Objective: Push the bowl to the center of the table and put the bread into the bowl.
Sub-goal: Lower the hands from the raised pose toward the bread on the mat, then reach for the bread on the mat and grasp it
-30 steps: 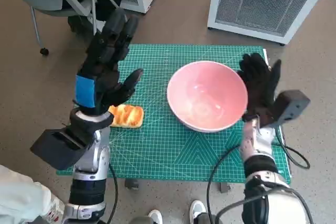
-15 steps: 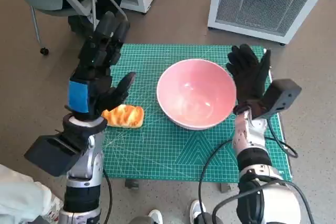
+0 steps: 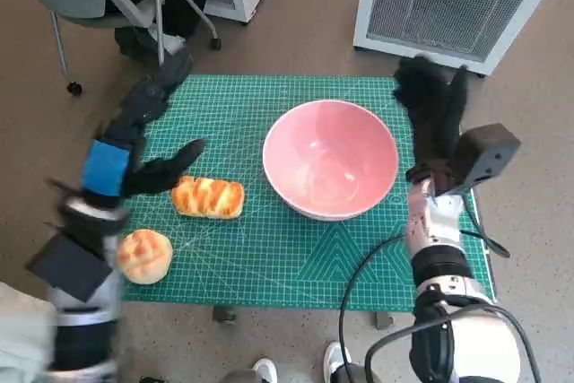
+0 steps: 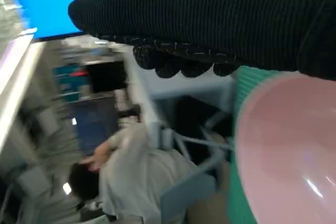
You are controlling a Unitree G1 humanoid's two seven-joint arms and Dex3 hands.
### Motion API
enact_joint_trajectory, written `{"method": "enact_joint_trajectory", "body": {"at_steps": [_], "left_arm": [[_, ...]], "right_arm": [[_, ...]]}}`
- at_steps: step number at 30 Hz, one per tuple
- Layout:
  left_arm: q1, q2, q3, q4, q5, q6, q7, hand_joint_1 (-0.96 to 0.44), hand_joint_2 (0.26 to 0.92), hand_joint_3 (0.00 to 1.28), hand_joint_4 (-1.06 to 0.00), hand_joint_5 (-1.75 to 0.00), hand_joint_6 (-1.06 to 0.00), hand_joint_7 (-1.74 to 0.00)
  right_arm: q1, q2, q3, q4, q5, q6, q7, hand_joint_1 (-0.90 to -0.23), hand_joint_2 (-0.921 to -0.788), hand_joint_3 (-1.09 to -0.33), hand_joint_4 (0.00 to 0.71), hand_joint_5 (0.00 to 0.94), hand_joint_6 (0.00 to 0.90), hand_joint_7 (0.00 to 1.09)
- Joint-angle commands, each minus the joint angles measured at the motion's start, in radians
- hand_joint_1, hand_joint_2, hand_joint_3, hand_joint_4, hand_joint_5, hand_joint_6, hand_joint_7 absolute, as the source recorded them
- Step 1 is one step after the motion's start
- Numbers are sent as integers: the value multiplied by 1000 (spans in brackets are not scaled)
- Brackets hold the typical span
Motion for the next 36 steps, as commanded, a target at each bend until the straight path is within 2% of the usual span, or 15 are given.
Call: {"method": "enact_joint_trajectory", "body": {"at_steps": [1, 4, 9, 10, 11, 12, 16, 19, 23, 30, 36], "left_arm": [[4, 129, -8, -5, 53, 70, -86, -638, 921, 383, -313, -1, -280, -1], [-2, 186, -25, -16, 69, 125, -136, -646, 921, 314, -300, -2, -286, -6], [-13, 234, -64, -20, 88, 184, -199, -625, 921, 194, -289, -1, -304, -15], [-17, 239, -71, -19, 92, 193, -206, -617, 921, 159, -288, -1, -313, -19], [-22, 247, -83, -17, 99, 208, -219, -606, 909, 110, -309, -5, -344, -31], [-28, 255, -100, -19, 109, 231, -235, -597, 909, 83, -301, -3, -347, -29], [-47, 271, -148, -19, 146, 280, -275, -568, 889, 35, -296, -3, -367, -34], [-67, 274, -189, -9, 178, 311, -303, -538, 868, 14, -287, -1, -376, -36], [-100, 274, -251, 18, 239, 338, -331, -504, 846, 3, -280, 0, -381, -36], [-161, 249, -360, 78, 344, 392, -361, -451, 824, 0, -267, 0, -379, -31], [-205, 210, -446, 149, 429, 414, -361, -416, 813, 0, -257, 0, -372, -25]], "right_arm": [[-5, -15, 31, -68, 4, -107, 86, -573, -921, -822, 227, 7, 7, 694], [-2, -23, 46, -126, 27, -157, 159, -575, -921, -828, 232, 9, 2, 714], [30, -27, 85, -284, 76, -221, 265, -576, -921, -837, 240, 12, -1, 720], [36, -27, 90, -309, 86, -224, 282, -581, -921, -835, 242, 13, -1, 729], [43, -27, 96, -343, 107, -224, 309, -601, -921, -819, 262, 20, 0, 772], [54, -24, 107, -388, 132, -221, 338, -598, -921, -818, 261, 17, 0, 771], [91, -18, 132, -507, 202, -196, 405, -599, -921, -812, 270, 19, -1, 774], [114, -14, 146, -573, 229, -182, 424, -590, -921, -805, 278, 23, -1, 784], [136, -14, 158, -629, 232, -174, 420, -585, -921, -802, 282, 25, -1, 792], [168, -18, 171, -686, 208, -159, 392, -568, -921, -804, 282, 26, -1, 773], [184, -22, 181, -712, 209, -144, 388, -563, -921, -810, 276, 24, -1, 741]]}}
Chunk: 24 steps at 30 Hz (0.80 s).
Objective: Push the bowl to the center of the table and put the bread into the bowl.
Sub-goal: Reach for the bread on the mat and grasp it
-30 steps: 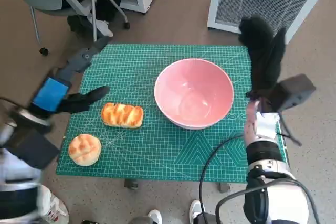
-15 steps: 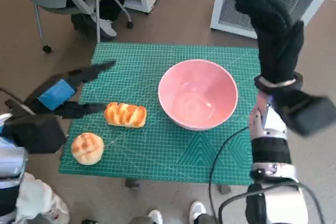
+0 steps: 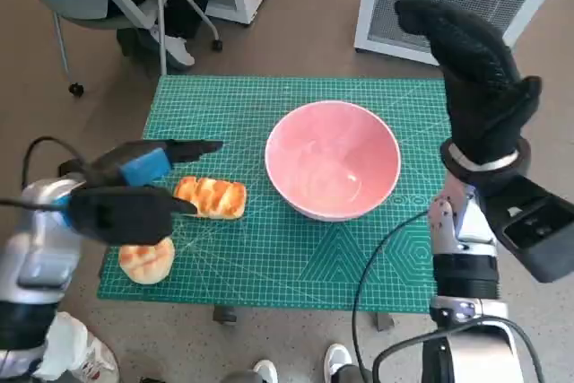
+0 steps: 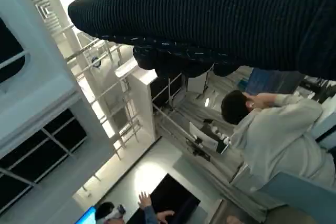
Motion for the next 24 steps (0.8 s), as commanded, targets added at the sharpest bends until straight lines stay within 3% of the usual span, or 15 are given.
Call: {"method": "enact_joint_trajectory", "body": {"at_steps": [1, 12, 17, 20, 22, 24], "left_arm": [[-39, -32, -65, 59, 64, 21, -6, -419, 812, 0, -253, 0, -369, -22], [-73, -114, -143, 208, 137, -5, 42, -401, 805, 0, -253, -6, -371, -20], [-67, -148, -146, 250, 147, -31, 99, -305, 815, 5, -340, -35, -487, -78], [-62, -165, -144, 290, 148, -63, 148, -234, 836, 8, -463, -48, -586, -145], [-56, -170, -143, 311, 149, -85, 175, -185, 857, 4, -621, -58, -598, -345], [-51, -171, -142, 330, 148, -113, 196, -271, 888, 72, -725, -148, -598, -816]], "right_arm": [[31, -2, 12, -16, -11, 18, -6, -565, -921, -810, 275, 24, -1, 736], [44, -9, 22, -28, -20, 15, -16, -580, -921, -809, 267, 22, -1, 713], [45, -14, 24, -25, -25, 13, -19, -592, -921, -805, 263, 21, -1, 709], [44, -17, 23, -23, -27, 13, -20, -596, -921, -803, 261, 20, -1, 706], [46, -17, 23, -27, -29, 14, -21, -597, -921, -803, 260, 20, -1, 706], [48, -16, 23, -32, -30, 17, -23, -597, -921, -804, 260, 20, -1, 705]]}}
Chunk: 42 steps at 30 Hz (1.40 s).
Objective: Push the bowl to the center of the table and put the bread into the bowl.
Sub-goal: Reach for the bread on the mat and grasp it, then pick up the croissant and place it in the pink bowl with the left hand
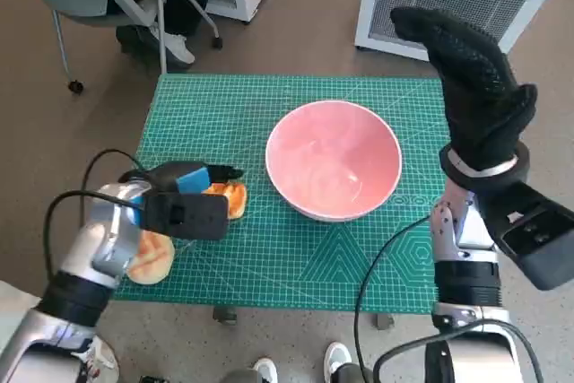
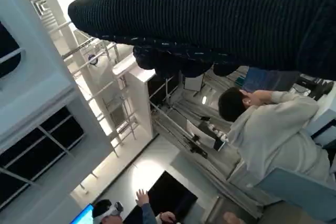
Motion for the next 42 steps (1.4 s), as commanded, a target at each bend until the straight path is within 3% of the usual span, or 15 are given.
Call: {"method": "enact_joint_trajectory", "body": {"at_steps": [1, 2, 4, 10, 19, 30, 42], "left_arm": [[5, -7, 1, 50, 4, -63, 55, -217, 895, 76, -712, -361, -598, -888], [5, -5, 2, 58, 2, -76, 61, -139, 904, 89, -683, -680, -588, -1001], [4, -1, 2, 71, 0, -98, 69, -58, 914, 86, -680, -1023, -598, -1066], [-17, 23, 19, 73, -10, -133, 63, -6, 919, 76, -667, -1265, -642, -1052], [-67, 66, 108, -44, -61, -126, 29, 0, 920, 88, -674, -1188, -592, -1199], [-170, 28, 246, -188, -163, -142, 88, 0, 920, 89, -700, -1133, -565, -1252], [-328, -102, 193, -178, -155, -203, 154, 0, 920, 89, -689, -1098, -577, -1286]], "right_arm": [[27, -7, 2, -5, -10, 9, -8, -597, -921, -804, 260, 20, -1, 705], [27, -7, 2, -6, -8, 11, -7, -597, -921, -805, 259, 20, -1, 705], [29, -7, 3, -9, -4, 15, -6, -597, -921, -806, 258, 20, -1, 705], [36, -4, 3, -21, 2, 25, -7, -593, -921, -811, 256, 20, -1, 704], [44, 0, 1, -26, 11, 30, -5, -583, -921, -815, 252, 20, -1, 702], [48, 3, 1, -36, 16, 39, -6, -575, -921, -821, 250, 20, -1, 701], [60, 3, 3, -69, 25, 51, -9, -568, -921, -823, 248, 23, -1, 699]]}}
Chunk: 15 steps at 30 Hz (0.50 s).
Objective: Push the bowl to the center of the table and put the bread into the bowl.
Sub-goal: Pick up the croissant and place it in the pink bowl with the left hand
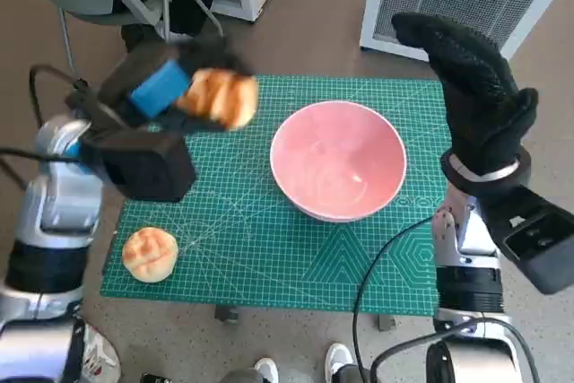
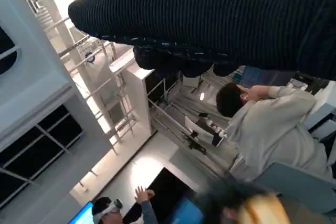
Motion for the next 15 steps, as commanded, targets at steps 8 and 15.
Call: {"method": "enact_joint_trajectory", "body": {"at_steps": [8, 15], "left_arm": [[-149, -137, -150, 144, 51, -81, -5, 0, 920, 89, -689, -1083, -580, -1298], [-195, -192, -215, 287, 102, -102, 11, 0, 920, 91, -689, -1092, -572, -1294]], "right_arm": [[38, 5, 3, -27, -4, 9, -9, -589, -921, -820, 243, 23, -1, 696], [50, 0, 0, -44, -1, 13, -9, -594, -921, -825, 238, 22, -1, 693]]}}
